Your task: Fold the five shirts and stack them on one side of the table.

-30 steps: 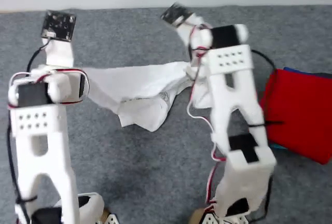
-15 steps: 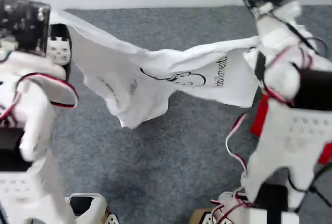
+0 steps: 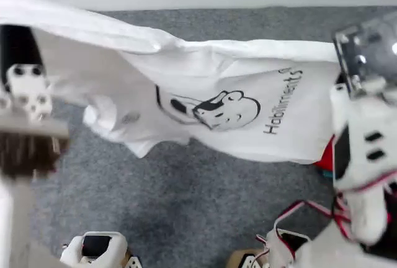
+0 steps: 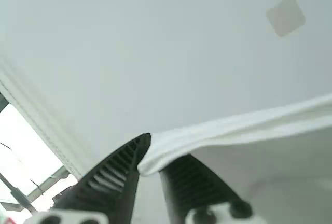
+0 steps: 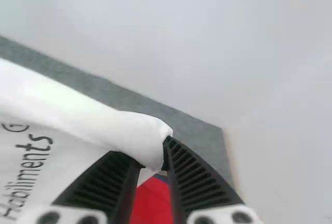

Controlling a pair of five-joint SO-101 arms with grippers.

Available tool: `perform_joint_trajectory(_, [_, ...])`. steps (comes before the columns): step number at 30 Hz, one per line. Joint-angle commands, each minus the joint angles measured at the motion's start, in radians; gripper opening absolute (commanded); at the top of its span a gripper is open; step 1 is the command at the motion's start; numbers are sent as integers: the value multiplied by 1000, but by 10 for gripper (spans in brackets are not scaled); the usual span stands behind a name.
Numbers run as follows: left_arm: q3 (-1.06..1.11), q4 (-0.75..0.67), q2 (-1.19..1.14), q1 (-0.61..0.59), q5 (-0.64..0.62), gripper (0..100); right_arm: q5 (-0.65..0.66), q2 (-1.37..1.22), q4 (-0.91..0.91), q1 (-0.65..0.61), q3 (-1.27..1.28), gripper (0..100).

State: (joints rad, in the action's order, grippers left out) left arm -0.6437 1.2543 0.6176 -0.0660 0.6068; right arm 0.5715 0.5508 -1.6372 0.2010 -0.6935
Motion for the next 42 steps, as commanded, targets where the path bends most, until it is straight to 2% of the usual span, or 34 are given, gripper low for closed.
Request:
perform_joint_trajectory(1, [-117,-23,11,5,86,2,-3,70,12,51,-52,11])
perform_joint_trajectory(11, [-341,-18,11,-2,235,2,-3,234,8,81,-46,11])
perform_joint_trajectory(17, [-427,-14,12,-2,250,2,40,298,-65,82,-46,11])
perform_joint_trajectory(26, [-535,227,12,-2,250,2,86,361,-147,82,-44,11])
perform_joint_trajectory(34, [-503,445,0,0,249,2,80,366,-143,82,138,11])
perform_joint_trajectory(38, [-351,448,3,0,249,2,41,358,-120,81,261,11])
perform_joint_trajectory(42, [-153,414,2,0,245,2,15,360,10,77,476,11])
